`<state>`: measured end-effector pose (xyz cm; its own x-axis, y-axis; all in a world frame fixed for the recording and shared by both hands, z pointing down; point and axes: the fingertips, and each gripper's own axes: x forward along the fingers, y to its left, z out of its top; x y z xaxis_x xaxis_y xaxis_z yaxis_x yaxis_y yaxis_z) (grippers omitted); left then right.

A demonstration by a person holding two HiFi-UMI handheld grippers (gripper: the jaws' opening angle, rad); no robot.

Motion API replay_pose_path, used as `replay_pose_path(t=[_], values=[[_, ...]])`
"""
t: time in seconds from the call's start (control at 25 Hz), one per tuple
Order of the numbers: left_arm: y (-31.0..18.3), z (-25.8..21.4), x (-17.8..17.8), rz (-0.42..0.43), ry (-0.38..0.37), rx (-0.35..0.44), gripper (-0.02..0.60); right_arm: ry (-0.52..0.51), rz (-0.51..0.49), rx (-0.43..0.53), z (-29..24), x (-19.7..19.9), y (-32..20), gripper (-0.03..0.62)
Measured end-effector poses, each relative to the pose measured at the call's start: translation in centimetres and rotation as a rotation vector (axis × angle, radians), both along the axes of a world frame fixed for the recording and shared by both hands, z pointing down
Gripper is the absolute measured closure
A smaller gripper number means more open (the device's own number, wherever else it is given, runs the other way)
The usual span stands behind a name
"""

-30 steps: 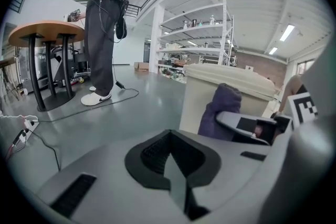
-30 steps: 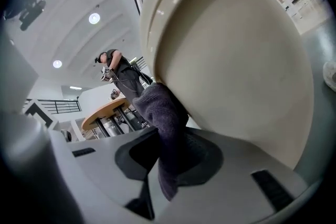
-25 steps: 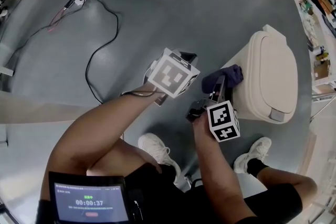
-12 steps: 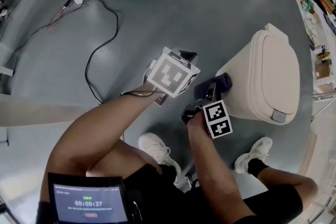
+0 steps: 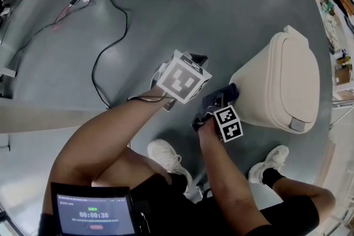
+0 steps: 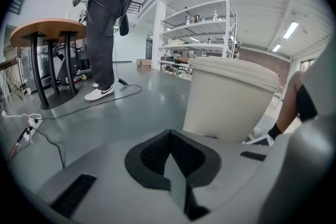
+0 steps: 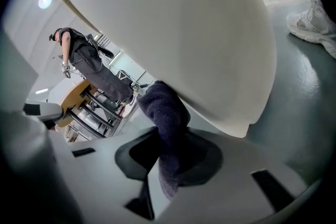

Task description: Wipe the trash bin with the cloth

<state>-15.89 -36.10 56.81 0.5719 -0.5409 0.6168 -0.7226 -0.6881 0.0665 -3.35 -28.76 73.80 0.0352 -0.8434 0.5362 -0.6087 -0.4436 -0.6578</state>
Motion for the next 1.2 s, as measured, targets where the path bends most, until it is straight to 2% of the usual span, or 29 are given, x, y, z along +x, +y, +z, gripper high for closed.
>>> replay_pose_path(t=[0.16, 0.36, 0.48, 0.6, 0.88, 1.2], values=[[-0.2, 0.1, -0.3, -0.007, -0.013, 0.008, 0.584, 0.057, -0.062, 0.068, -2.7, -1.0, -1.4, 0.519], [-0.7, 0.8, -0.7, -0.021, -0.033, 0.016, 0.583, 0.186, -0.103, 0.221, -9.1, -1.4, -4.3, 0.519], [-0.3, 0.5, -0.8, -0.052, 0.011, -0.039, 0.583, 0.217, -0.103, 0.321, -13.5, -1.5, -6.0, 0.519], [-0.3, 0.0, -0.6, -0.068, 0.044, -0.061, 0.583, 0.197, -0.052, 0.374, -16.2, -0.8, -7.4, 0.519], [-0.2, -0.2, -0.2, -0.053, 0.035, -0.035, 0.583, 0.135, 0.046, 0.342, -16.1, 1.1, -9.7, 0.520], [-0.5, -0.3, -0.3, -0.067, 0.040, -0.044, 0.583, 0.119, 0.082, 0.192, -10.3, 2.2, -9.1, 0.519]])
